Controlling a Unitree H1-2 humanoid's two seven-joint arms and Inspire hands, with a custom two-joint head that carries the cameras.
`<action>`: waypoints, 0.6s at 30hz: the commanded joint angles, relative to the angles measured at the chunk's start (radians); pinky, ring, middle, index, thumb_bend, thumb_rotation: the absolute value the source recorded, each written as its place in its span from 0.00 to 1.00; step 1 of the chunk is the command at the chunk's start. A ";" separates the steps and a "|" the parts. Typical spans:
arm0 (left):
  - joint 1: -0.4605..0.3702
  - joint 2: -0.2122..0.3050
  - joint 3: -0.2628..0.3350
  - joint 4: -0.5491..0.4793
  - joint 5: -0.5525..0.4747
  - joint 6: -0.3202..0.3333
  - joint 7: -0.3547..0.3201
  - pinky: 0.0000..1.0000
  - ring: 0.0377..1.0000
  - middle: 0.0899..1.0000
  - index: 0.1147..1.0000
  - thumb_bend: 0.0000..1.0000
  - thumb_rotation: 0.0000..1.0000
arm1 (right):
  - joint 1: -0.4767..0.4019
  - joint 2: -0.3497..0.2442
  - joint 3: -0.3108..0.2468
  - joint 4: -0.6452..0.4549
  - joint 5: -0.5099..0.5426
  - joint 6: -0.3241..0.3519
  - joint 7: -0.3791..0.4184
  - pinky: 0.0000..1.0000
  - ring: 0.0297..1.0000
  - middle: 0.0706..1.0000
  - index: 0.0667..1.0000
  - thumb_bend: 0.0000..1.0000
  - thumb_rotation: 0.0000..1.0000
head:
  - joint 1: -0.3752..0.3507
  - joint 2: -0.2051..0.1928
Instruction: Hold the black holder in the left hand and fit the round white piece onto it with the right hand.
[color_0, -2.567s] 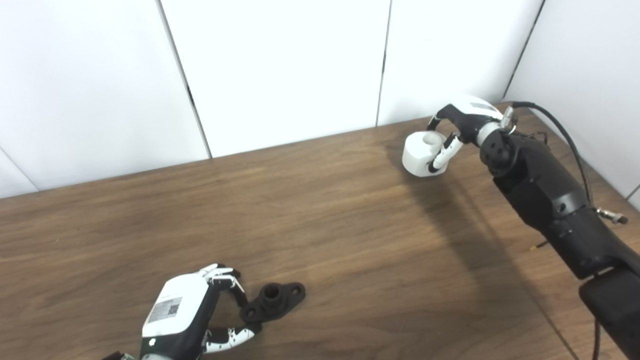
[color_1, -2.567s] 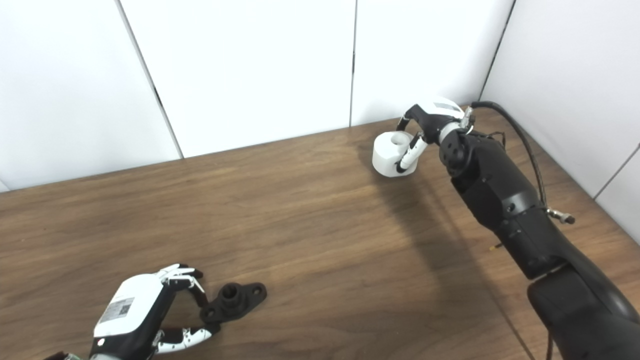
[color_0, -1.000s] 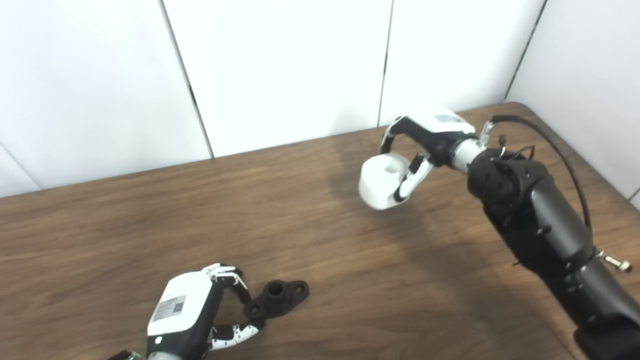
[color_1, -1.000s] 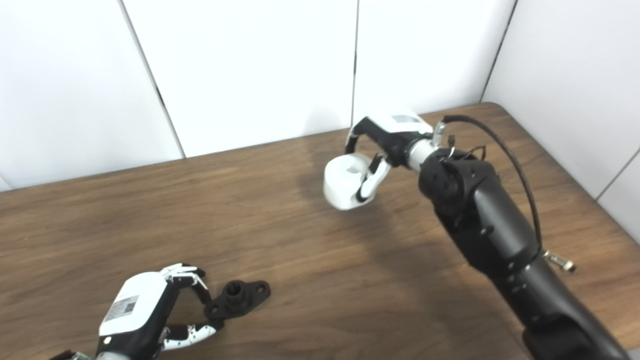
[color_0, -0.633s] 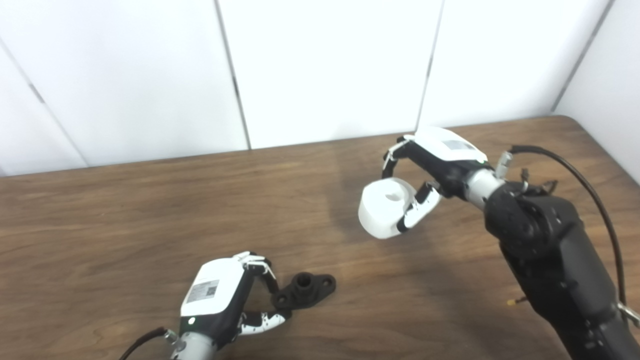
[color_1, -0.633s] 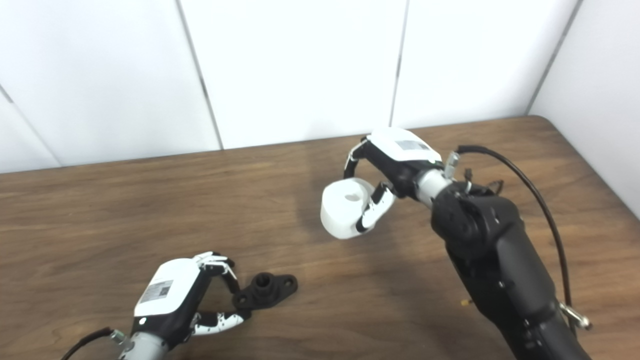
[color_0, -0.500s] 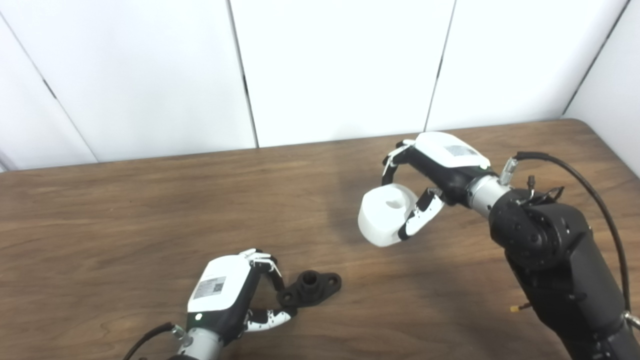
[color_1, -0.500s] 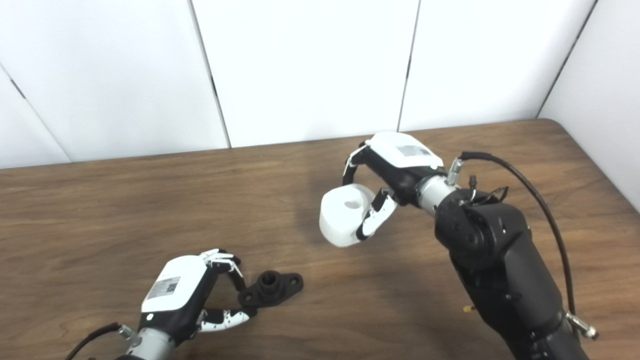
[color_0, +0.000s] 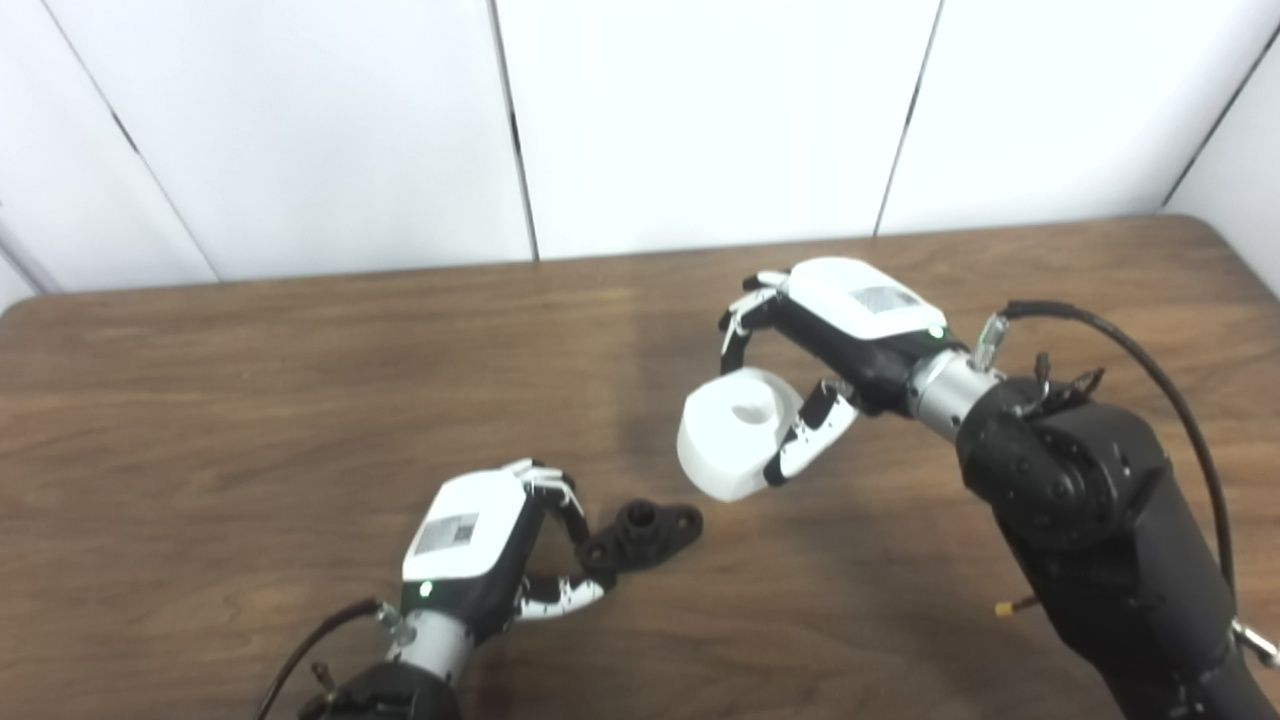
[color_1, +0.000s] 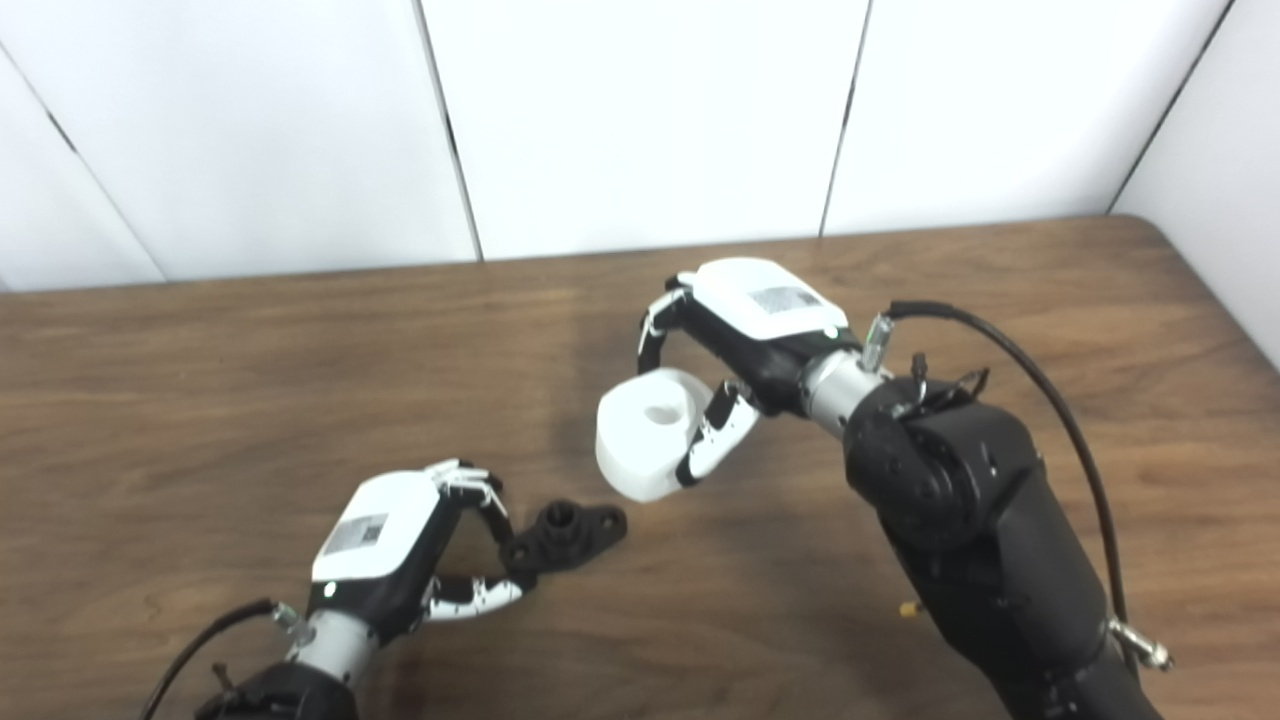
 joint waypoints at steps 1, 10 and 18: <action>0.033 0.001 -0.026 0.047 -0.002 0.039 -0.099 0.84 0.88 0.77 0.42 0.52 0.05 | -0.037 0.008 -0.002 -0.033 -0.006 -0.029 -0.022 0.95 0.93 0.78 0.45 0.53 0.14 | 0.000 0.001; 0.029 -0.006 -0.031 0.057 0.000 0.047 -0.097 0.85 0.88 0.77 0.42 0.52 0.05 | -0.042 0.043 0.008 -0.028 -0.009 -0.038 -0.025 0.95 0.94 0.79 0.45 0.53 0.14 | 0.012 0.005; 0.027 -0.009 -0.036 0.053 0.003 0.059 -0.102 0.85 0.89 0.77 0.42 0.52 0.05 | -0.046 0.073 0.020 -0.019 -0.007 -0.046 -0.032 0.96 0.94 0.79 0.45 0.53 0.14 | 0.014 0.003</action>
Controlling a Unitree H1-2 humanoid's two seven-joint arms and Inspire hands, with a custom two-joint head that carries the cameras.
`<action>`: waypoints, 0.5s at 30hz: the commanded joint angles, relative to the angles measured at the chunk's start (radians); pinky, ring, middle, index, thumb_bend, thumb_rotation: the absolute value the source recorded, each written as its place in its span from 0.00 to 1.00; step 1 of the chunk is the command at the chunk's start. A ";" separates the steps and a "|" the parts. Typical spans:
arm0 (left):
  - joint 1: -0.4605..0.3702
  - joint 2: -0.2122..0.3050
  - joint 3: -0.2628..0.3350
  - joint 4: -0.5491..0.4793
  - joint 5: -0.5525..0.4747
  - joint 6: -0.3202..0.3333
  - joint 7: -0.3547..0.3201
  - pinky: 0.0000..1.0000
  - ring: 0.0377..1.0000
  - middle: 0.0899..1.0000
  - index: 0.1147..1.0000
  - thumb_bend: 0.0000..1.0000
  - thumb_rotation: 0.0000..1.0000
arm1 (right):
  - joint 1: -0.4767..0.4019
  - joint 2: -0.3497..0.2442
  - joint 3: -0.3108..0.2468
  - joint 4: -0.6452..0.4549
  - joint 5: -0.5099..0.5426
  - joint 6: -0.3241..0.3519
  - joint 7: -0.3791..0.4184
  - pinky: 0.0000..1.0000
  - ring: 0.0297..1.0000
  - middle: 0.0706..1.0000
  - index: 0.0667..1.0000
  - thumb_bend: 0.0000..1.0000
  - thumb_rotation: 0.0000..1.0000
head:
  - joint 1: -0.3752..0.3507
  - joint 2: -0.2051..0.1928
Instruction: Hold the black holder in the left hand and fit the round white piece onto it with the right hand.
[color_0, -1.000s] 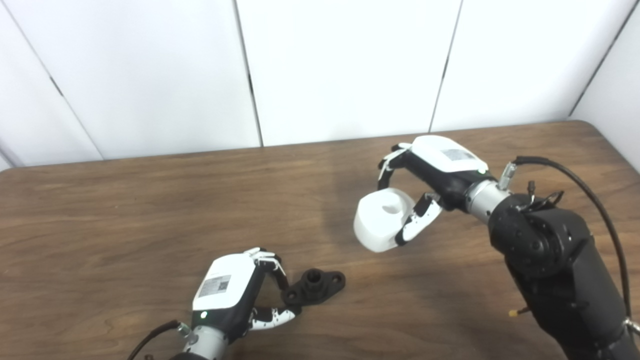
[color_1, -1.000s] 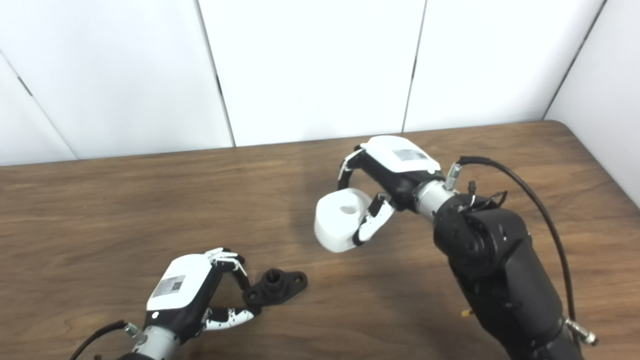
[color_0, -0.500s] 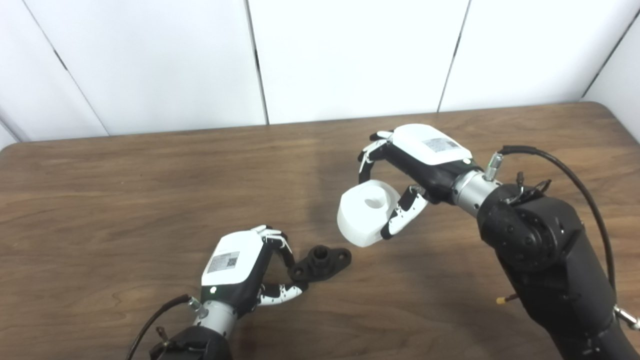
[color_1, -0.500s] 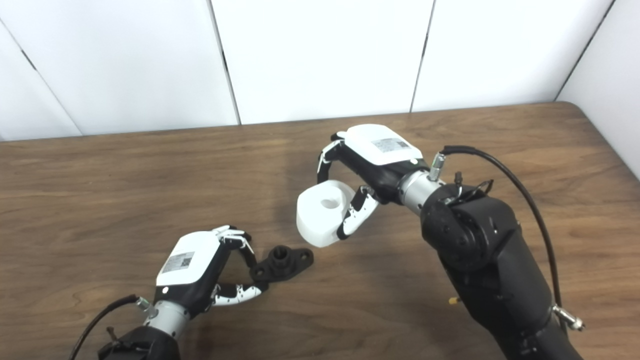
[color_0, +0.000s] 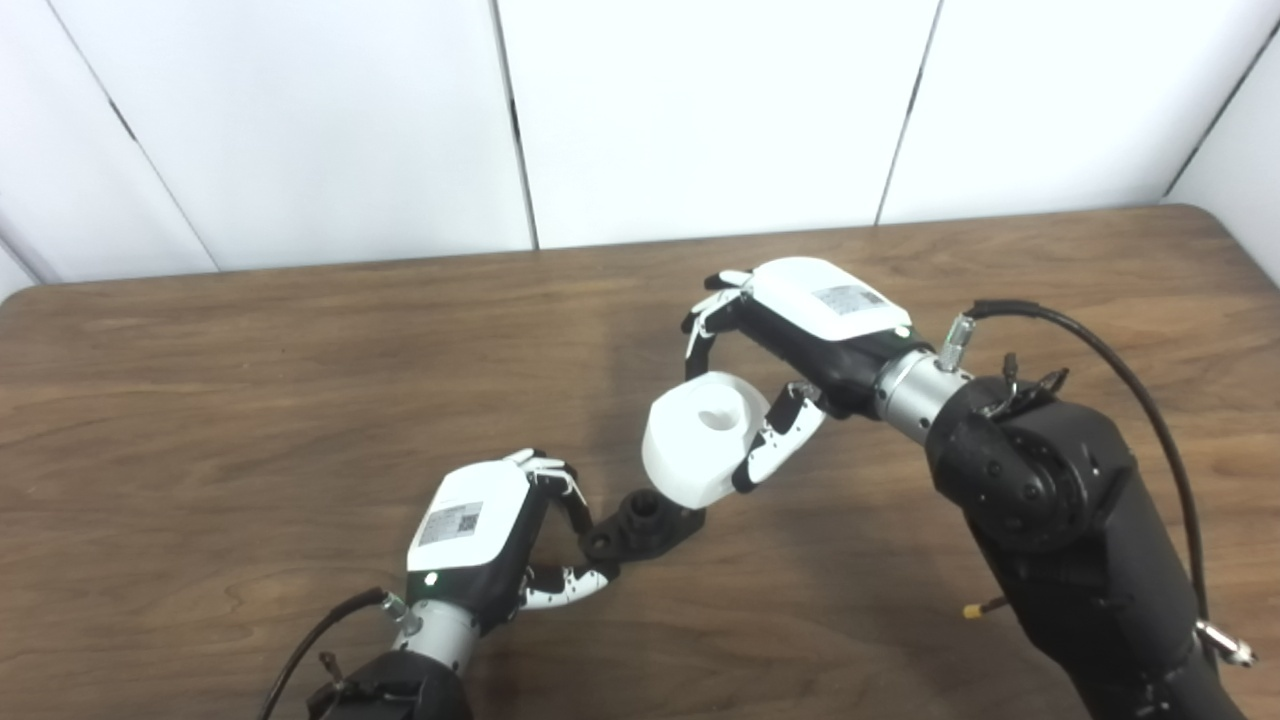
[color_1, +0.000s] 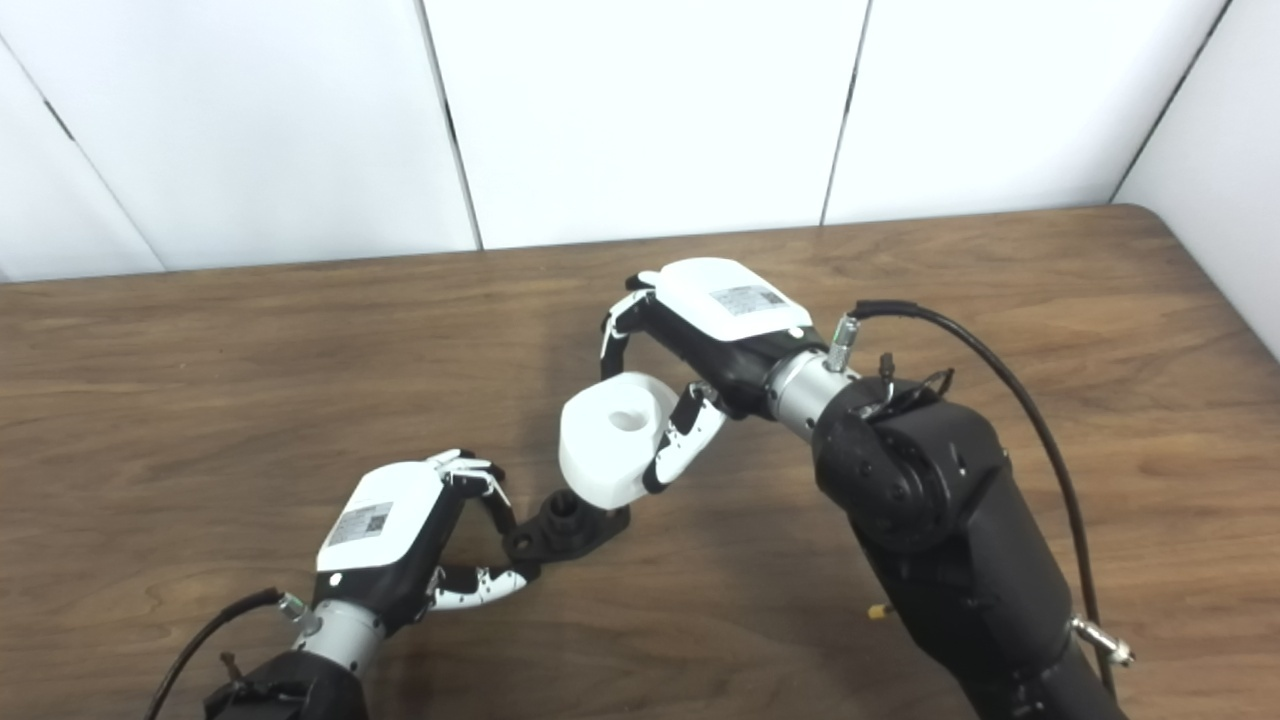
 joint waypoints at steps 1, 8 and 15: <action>0.031 0.003 -0.027 0.053 -0.008 0.031 -0.096 0.85 0.89 0.77 0.42 0.52 0.05 | -0.046 0.011 0.001 -0.019 -0.011 -0.029 -0.032 0.96 0.94 0.79 0.45 0.53 0.14 | -0.002 -0.001; 0.033 0.004 -0.027 0.052 -0.006 0.031 -0.097 0.84 0.88 0.77 0.42 0.52 0.05 | -0.042 0.028 0.022 -0.008 -0.022 -0.053 -0.048 0.93 0.92 0.78 0.45 0.53 0.14 | -0.001 -0.002; 0.035 0.003 -0.025 0.054 -0.012 0.029 -0.092 0.85 0.88 0.77 0.42 0.52 0.05 | -0.034 0.041 0.030 0.000 -0.026 -0.063 -0.048 0.94 0.92 0.78 0.44 0.53 0.14 | -0.001 -0.003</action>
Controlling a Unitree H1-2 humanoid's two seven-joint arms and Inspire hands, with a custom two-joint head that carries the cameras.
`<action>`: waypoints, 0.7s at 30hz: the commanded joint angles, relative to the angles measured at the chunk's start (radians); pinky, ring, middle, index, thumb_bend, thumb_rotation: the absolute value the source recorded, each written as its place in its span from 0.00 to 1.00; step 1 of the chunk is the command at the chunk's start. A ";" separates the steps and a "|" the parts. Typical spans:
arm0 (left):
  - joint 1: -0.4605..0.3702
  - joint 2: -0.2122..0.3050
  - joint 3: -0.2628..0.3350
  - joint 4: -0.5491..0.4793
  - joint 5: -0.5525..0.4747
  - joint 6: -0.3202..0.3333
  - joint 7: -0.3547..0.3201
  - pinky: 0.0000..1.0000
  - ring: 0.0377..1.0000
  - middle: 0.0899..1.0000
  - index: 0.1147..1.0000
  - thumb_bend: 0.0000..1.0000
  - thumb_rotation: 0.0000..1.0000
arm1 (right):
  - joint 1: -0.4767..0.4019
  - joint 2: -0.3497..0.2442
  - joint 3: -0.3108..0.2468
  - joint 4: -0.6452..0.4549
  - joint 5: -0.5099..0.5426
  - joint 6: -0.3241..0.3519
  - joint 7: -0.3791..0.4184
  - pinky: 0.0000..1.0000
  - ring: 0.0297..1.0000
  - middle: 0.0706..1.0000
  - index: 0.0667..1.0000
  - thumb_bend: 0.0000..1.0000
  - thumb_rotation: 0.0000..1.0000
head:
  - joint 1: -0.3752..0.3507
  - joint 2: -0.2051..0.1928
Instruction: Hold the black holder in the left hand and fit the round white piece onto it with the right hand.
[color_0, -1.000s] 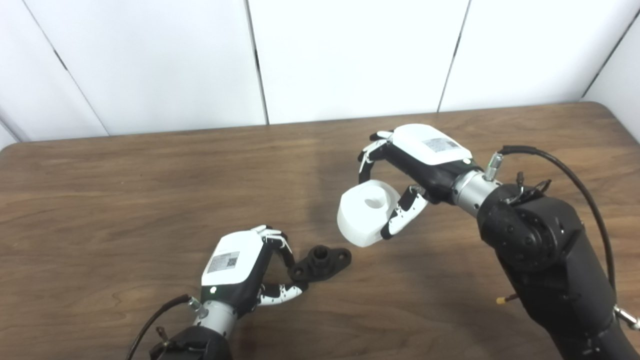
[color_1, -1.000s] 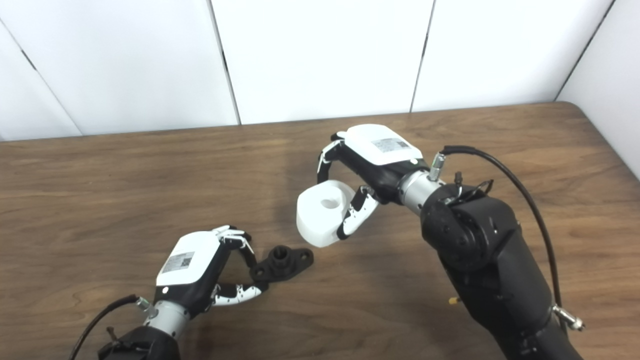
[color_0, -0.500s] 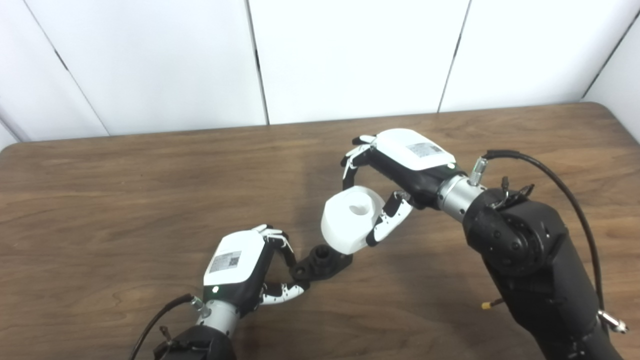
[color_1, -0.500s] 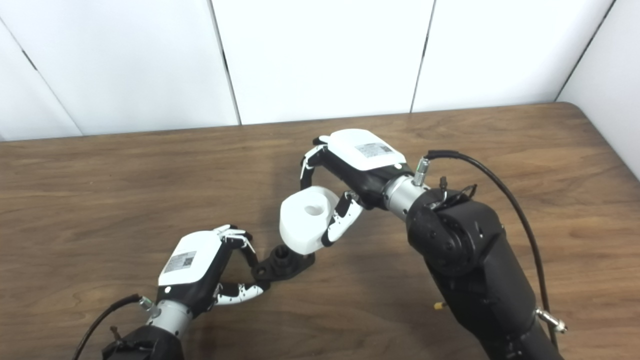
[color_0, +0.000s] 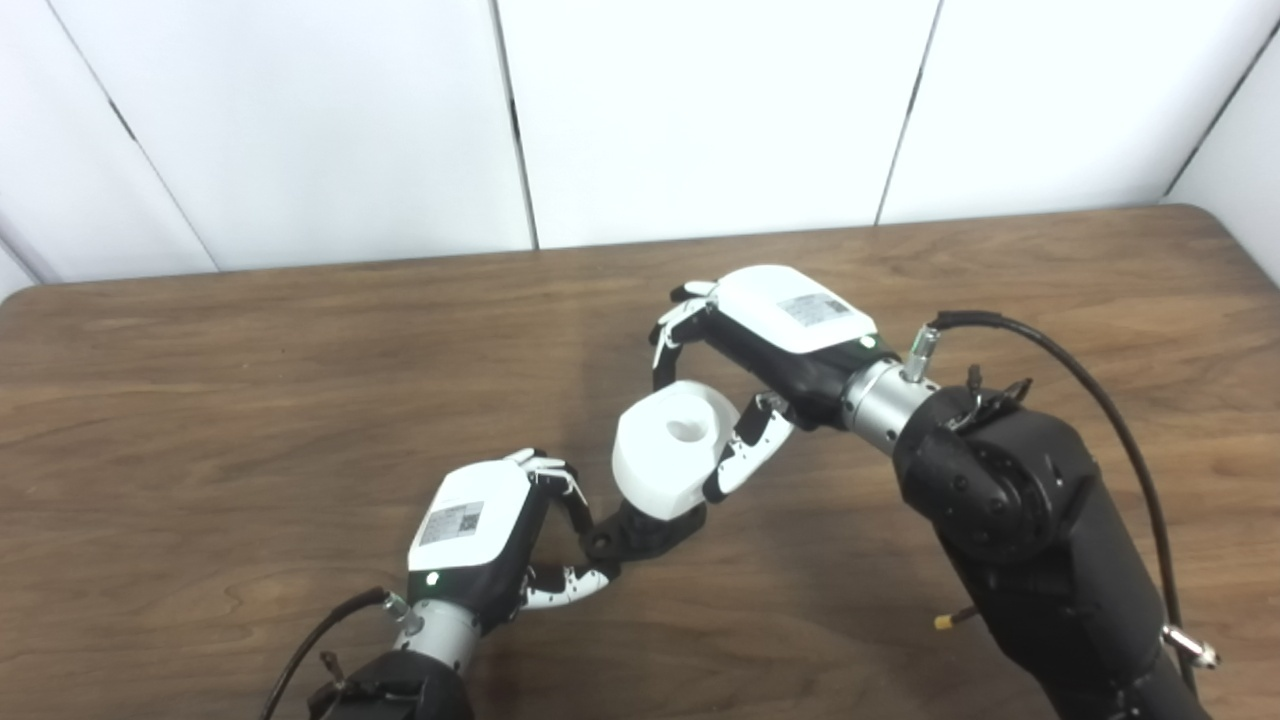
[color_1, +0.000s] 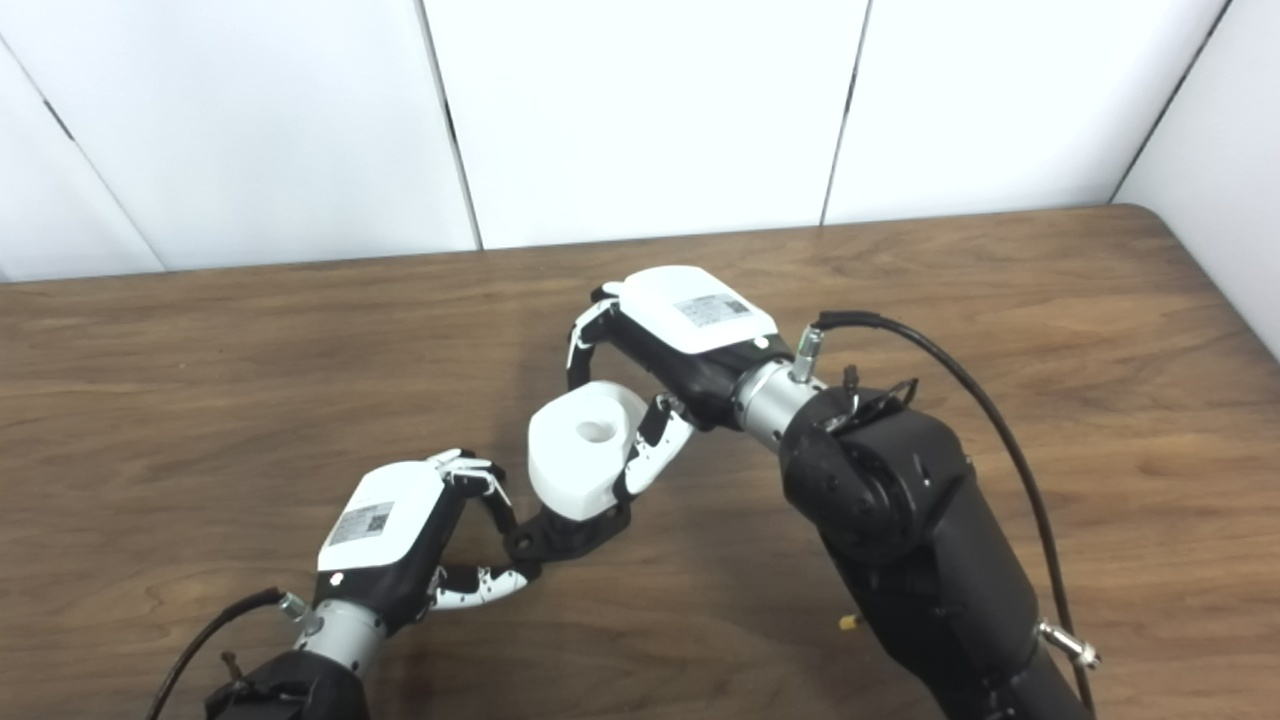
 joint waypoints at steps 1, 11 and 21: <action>0.035 0.005 -0.024 0.053 -0.015 0.029 -0.093 0.85 0.88 0.77 0.42 0.52 0.05 | -0.032 0.004 -0.008 -0.009 -0.004 -0.025 -0.029 0.94 0.93 0.78 0.44 0.53 0.14 | -0.001 0.001; 0.034 0.008 -0.024 0.051 -0.012 0.030 -0.099 0.84 0.88 0.77 0.42 0.52 0.05 | -0.016 0.013 -0.002 0.006 -0.010 -0.029 -0.037 0.94 0.93 0.78 0.44 0.52 0.13 | -0.003 0.002; 0.032 0.010 -0.026 0.049 -0.011 0.028 -0.100 0.84 0.88 0.77 0.42 0.52 0.05 | 0.001 0.020 0.016 0.015 -0.013 -0.036 -0.039 0.93 0.93 0.78 0.45 0.53 0.13 | -0.007 0.003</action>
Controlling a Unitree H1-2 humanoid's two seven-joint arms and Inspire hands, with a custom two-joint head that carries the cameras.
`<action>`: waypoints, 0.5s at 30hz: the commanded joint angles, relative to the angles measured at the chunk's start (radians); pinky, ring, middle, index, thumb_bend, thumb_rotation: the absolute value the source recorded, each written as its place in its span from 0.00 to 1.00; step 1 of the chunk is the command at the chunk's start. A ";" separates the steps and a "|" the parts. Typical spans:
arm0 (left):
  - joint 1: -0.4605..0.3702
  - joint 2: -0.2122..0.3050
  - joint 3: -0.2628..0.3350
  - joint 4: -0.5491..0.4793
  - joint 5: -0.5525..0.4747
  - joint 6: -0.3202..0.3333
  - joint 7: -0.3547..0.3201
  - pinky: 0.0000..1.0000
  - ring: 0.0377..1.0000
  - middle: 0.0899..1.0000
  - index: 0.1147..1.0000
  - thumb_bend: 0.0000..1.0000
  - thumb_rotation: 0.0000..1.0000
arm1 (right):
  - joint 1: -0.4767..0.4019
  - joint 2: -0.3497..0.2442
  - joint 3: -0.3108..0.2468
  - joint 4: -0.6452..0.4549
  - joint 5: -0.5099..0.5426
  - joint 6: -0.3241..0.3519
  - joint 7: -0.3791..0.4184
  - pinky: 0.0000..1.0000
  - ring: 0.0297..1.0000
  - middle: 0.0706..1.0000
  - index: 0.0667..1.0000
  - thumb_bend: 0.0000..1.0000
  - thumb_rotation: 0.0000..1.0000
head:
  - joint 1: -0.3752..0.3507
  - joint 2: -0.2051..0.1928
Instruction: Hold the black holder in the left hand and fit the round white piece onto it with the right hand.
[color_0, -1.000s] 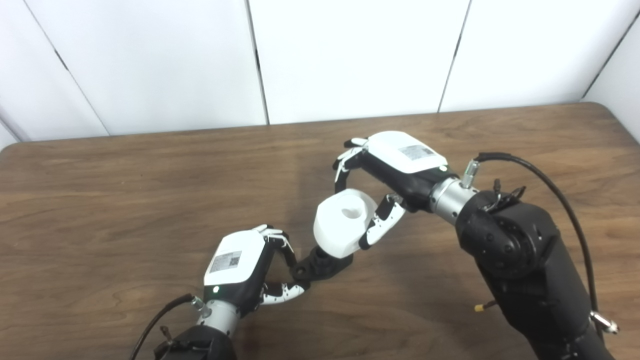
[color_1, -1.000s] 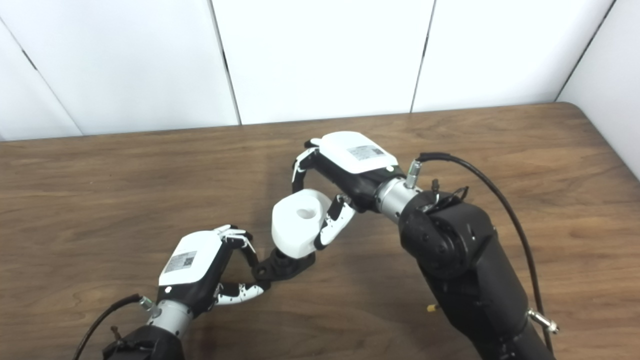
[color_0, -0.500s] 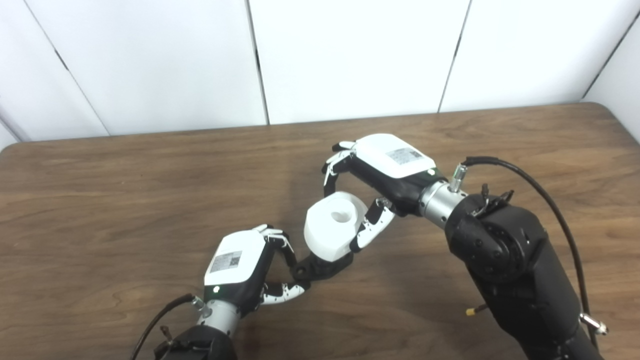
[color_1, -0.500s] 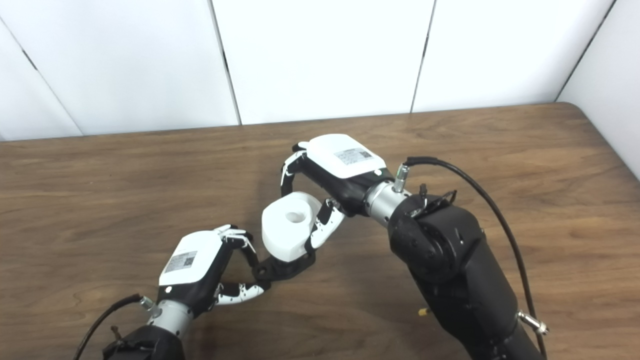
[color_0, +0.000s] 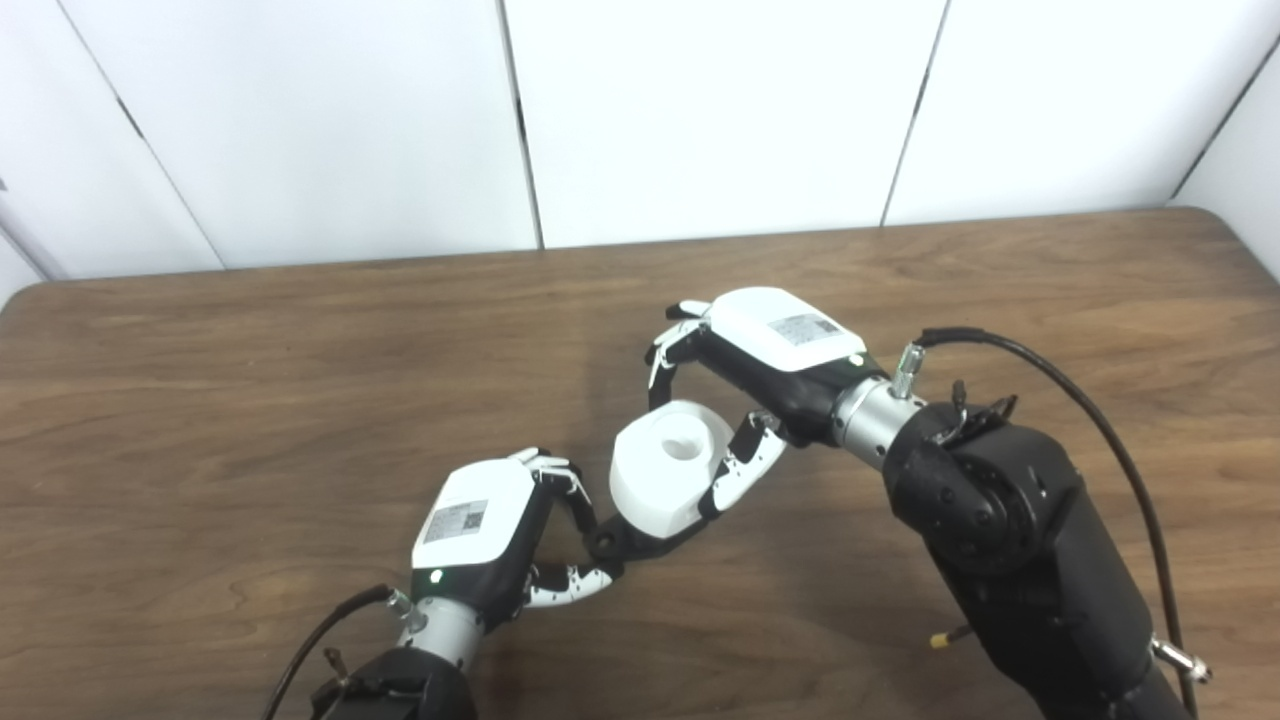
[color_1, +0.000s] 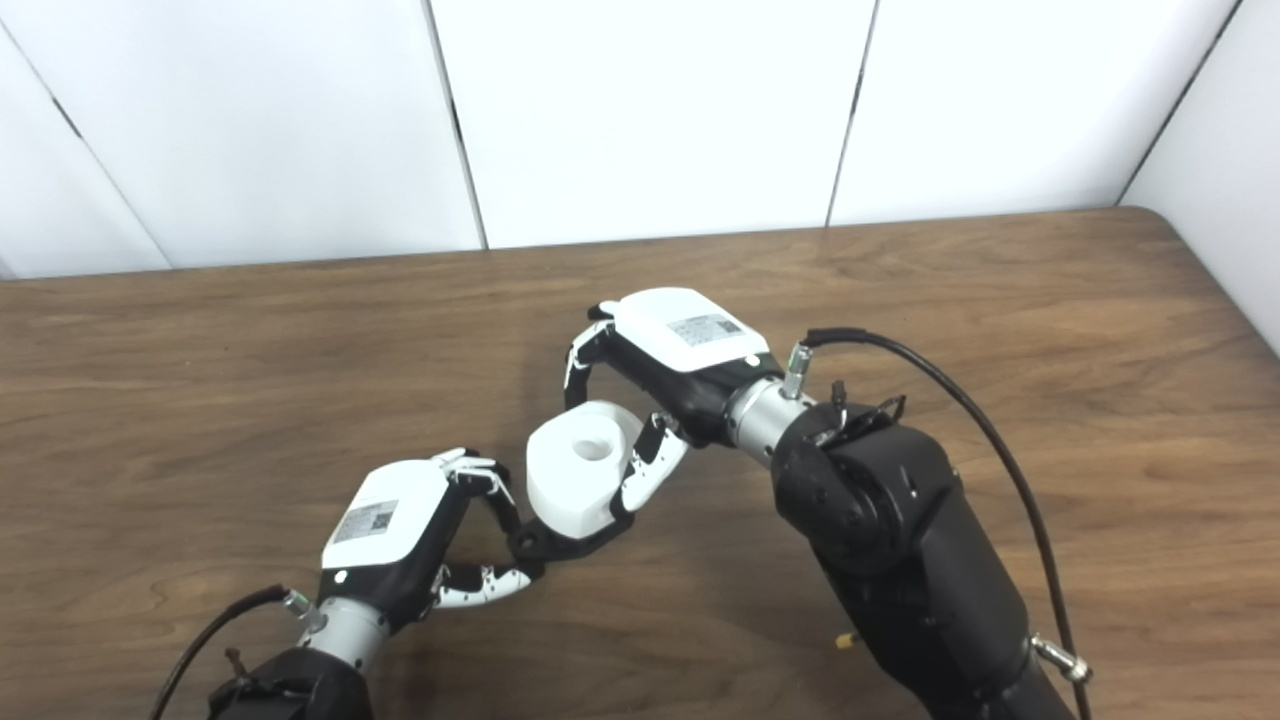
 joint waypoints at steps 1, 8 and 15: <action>0.033 0.009 -0.026 0.049 -0.011 0.027 -0.099 0.84 0.88 0.77 0.42 0.52 0.05 | -0.022 0.009 0.000 -0.013 -0.010 -0.029 -0.031 0.93 0.93 0.78 0.45 0.53 0.13 | -0.001 0.001; 0.035 0.008 -0.025 0.048 -0.012 0.028 -0.099 0.84 0.88 0.77 0.42 0.52 0.05 | -0.019 0.022 0.007 -0.009 -0.016 -0.026 -0.034 0.94 0.93 0.78 0.45 0.52 0.13 | -0.001 0.001; 0.034 0.008 -0.024 0.049 -0.015 0.027 -0.096 0.84 0.88 0.77 0.42 0.52 0.05 | -0.017 0.027 0.010 -0.002 -0.018 -0.035 -0.045 0.93 0.93 0.78 0.45 0.52 0.13 | -0.003 0.002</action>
